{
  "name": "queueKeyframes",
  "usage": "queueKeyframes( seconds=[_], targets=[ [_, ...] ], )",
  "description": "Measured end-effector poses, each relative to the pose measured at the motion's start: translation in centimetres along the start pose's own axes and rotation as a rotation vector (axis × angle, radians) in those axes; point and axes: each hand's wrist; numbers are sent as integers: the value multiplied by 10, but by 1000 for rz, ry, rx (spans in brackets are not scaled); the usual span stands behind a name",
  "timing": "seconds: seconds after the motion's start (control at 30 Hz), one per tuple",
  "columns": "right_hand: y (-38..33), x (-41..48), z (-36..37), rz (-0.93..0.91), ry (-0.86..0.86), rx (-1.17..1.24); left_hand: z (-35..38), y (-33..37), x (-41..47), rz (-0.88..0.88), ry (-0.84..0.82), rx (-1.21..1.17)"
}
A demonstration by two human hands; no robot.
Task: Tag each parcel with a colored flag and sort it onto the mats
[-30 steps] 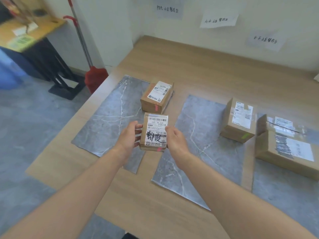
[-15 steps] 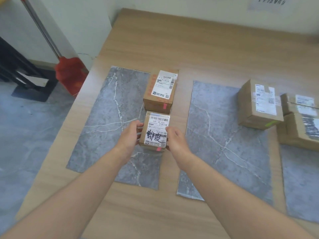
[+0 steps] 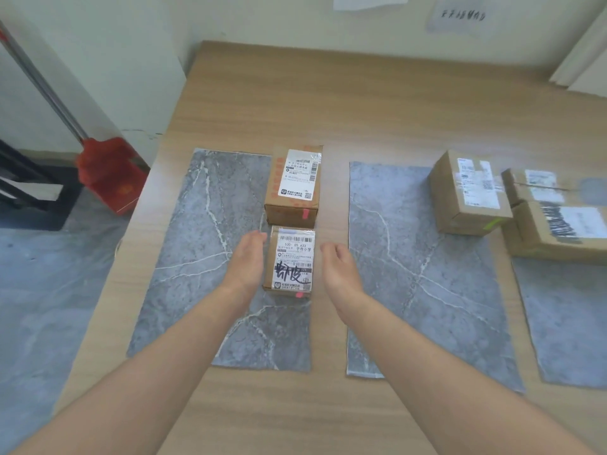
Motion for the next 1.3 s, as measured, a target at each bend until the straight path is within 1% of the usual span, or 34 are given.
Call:
queueKeyframes(
  seconds=[0.2,0.33,0.5,0.63,0.77,0.9,1.07,1.3],
  targets=[
    [-23,-12,-20,-87,71,-6,8,25,-30,156,-14,57],
    [-42,-29,-37,-133,107,30,18,41,-58,190,-91,59],
    [-71,-54,-78,-215,169,69,41,65,-98,231,-159,143],
    [-88,-72,-120,-262,244,98,72,80,-137,277,-200,106],
    [-92,-93,-165,-307,330,137,113,85,-172,286,-275,167],
    [-86,-116,-217,-352,408,111,159,74,-203,317,-312,210],
    [-60,-150,-293,-386,480,176,229,46,-249,327,-378,235],
    [-16,-206,-422,-356,588,176,340,3,-327,349,-464,301]
  ],
)
Point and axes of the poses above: each hand's wrist, its own x-axis towards the middle knuckle, its own z-axis out of the palm, y = z × x, and after that the axes turned 15 degrees about -z, right-handed
